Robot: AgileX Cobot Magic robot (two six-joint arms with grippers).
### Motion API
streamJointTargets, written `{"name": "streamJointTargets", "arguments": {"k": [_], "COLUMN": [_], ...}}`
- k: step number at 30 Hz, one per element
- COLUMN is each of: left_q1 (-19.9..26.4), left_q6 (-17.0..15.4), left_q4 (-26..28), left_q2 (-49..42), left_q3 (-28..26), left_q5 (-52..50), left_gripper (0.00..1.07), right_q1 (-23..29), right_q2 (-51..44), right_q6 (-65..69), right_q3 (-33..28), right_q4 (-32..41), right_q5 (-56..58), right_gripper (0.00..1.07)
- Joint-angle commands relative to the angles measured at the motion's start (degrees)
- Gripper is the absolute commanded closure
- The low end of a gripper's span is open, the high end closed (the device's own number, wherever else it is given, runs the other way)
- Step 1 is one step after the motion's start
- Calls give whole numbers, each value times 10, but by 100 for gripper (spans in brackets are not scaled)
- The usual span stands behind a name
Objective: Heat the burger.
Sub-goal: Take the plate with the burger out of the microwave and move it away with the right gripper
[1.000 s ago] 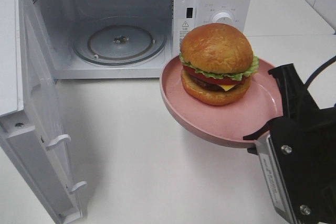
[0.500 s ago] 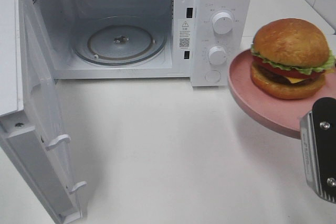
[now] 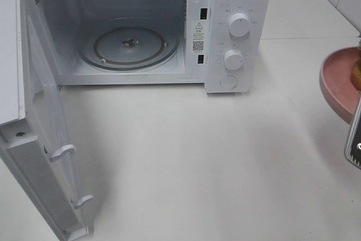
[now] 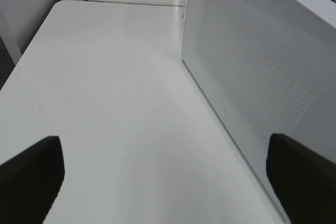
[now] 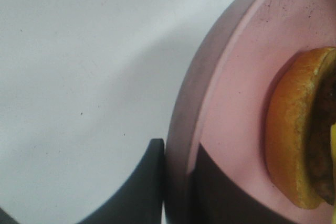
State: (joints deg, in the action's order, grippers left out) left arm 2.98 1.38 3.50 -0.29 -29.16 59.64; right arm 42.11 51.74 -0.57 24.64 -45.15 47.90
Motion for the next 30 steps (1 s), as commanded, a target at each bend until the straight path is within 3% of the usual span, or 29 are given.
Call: {"name": "streamJointTargets", "arguments": {"k": [1,18,30], "left_q1": [1,1,1], "left_q6": [-2,-2,-2], "left_q4": [5,5,5], "left_q2": [-12,-12,-12], "left_q3": [3,3,3], "left_q5": [-3,-3,-3], "left_gripper": [6,6,6], "right_q1": [-1,-1,-2], "right_q2": [-2,3,151], "right_q6": [54,305,468], "right_q3": [4,4,4], "right_q4": [-40,-48,-85], "right_q5": [42,122,113], "right_gripper": [107,107,107]}}
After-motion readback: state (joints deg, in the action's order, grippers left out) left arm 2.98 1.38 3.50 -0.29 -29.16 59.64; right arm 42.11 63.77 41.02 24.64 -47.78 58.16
